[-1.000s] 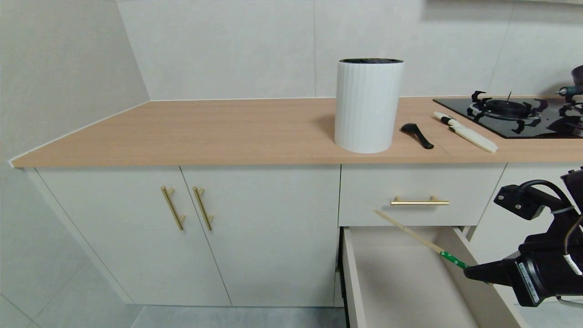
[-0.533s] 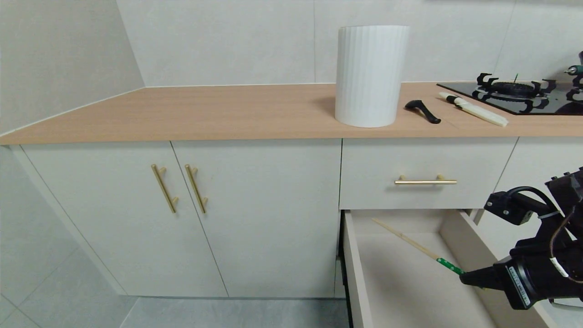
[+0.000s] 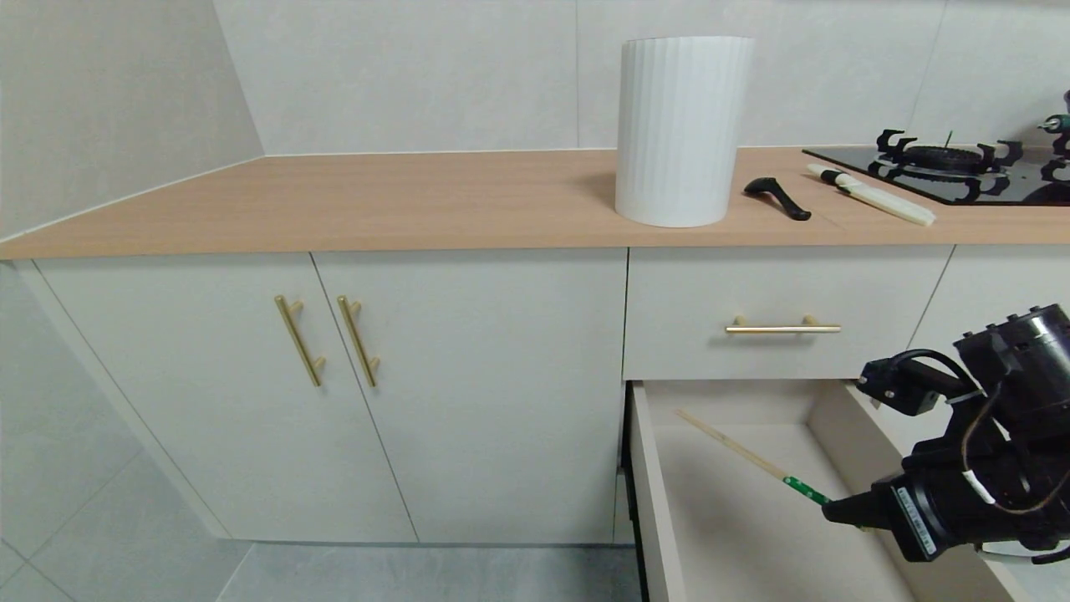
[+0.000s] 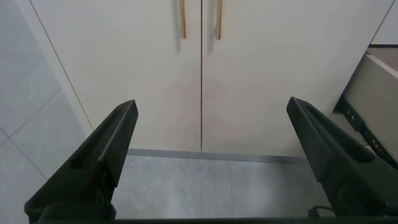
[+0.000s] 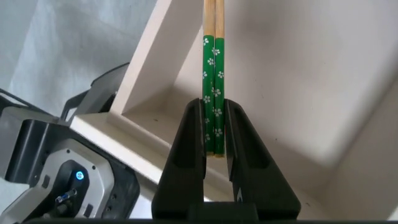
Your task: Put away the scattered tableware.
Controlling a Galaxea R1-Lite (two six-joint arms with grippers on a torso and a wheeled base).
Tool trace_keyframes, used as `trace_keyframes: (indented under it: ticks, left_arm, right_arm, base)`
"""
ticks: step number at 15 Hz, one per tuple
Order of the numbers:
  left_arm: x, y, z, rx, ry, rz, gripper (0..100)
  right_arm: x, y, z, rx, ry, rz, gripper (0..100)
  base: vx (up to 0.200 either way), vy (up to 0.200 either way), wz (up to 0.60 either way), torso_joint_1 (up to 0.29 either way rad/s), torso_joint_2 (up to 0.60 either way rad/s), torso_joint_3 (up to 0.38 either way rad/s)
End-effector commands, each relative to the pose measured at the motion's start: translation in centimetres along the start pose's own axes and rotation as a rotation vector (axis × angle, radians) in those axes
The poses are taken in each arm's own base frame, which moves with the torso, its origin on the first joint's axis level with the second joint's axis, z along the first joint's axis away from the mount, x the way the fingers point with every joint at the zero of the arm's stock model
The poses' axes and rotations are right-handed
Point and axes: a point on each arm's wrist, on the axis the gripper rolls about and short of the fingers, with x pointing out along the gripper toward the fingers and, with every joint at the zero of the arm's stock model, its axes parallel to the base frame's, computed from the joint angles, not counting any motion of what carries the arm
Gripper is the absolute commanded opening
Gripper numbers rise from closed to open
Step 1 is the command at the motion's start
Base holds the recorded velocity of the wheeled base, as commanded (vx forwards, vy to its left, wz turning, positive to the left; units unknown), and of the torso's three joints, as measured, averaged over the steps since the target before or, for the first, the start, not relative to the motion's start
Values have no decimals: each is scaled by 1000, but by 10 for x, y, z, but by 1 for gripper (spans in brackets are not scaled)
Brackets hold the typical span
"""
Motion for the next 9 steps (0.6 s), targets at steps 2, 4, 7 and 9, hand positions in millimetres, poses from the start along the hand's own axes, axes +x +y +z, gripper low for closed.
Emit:
trace_keyframes:
  ticks: [2,4,7,9]
  left_arm:
    - [0,0,0,0,0,1,100]
    - [0,0,0,0,0,1,100]
    - [0,0,0,0,0,1,100]
    - [0,0,0,0,0,1,100]
  right_arm:
    - [63,-11,6,88,166,-88,0]
    - [96,-11,7,157,190,-131,0]
    - [136,-12,4,242,169,-183,0]
    - [157,-18,-3,243,171,-274,0]
  base:
    - [0,0,0,0,0,0]
    - [0,0,0,0,0,0]
    - [0,0,0,0,0,0]
    - [0,0,0,0,0,0]
